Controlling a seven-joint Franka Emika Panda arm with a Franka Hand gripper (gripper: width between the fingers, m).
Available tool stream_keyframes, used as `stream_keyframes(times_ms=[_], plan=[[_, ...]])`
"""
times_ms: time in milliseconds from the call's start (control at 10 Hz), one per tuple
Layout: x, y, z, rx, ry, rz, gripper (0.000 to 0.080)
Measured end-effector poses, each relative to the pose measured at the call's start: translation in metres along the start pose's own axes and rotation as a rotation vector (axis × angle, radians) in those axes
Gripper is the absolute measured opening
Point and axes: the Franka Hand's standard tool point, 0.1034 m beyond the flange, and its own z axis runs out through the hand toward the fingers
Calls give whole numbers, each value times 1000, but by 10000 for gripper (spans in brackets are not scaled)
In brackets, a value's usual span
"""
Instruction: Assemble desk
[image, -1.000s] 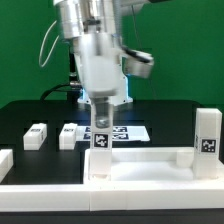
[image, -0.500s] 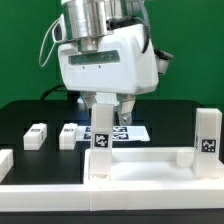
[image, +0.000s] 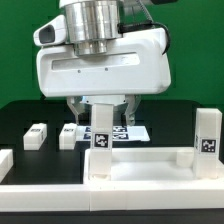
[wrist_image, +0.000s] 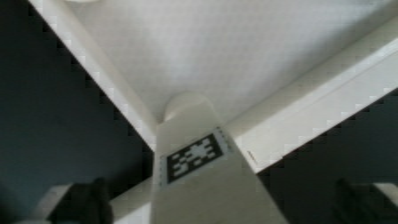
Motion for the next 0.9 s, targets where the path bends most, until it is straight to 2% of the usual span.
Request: stream_keyframes(times_ms=[100, 200, 700, 800, 900], plan=[[0, 0, 0, 0, 0, 41, 473], [-1, 2, 1, -3, -3, 102, 288], [3, 1, 1, 9, -6, 612, 288], [2, -2, 2, 21, -14, 821, 288], [2, -6, 2, 47, -33, 975, 288]])
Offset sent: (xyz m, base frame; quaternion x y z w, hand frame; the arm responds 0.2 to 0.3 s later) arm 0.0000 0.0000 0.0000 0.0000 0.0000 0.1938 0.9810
